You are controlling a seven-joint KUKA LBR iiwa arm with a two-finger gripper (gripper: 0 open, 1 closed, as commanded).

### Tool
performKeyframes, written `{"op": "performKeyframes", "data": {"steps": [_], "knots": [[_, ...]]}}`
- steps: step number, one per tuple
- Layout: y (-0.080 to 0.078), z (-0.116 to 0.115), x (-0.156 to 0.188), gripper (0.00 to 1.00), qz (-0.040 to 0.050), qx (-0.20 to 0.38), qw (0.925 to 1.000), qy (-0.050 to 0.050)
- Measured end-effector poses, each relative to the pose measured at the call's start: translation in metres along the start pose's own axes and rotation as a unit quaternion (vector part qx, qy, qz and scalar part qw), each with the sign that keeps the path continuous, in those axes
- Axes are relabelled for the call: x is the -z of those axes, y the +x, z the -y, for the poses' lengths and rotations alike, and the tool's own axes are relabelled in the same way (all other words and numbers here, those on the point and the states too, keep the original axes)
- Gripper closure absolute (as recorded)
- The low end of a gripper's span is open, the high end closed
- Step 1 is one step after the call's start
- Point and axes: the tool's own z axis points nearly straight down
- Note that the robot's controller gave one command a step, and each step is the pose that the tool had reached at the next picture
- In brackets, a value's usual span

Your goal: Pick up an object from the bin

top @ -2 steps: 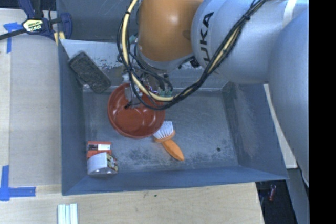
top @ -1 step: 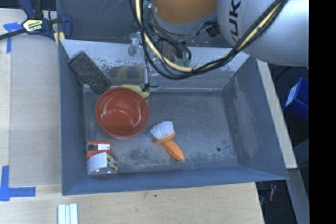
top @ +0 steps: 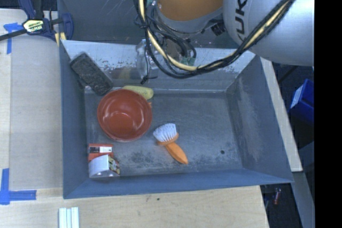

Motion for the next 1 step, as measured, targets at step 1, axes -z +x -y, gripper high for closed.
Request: {"op": "performKeyframes", "data": {"steps": [1], "knots": [[0.0,-0.0002,0.0,0.0,0.0,0.0,1.0,0.0]]}}
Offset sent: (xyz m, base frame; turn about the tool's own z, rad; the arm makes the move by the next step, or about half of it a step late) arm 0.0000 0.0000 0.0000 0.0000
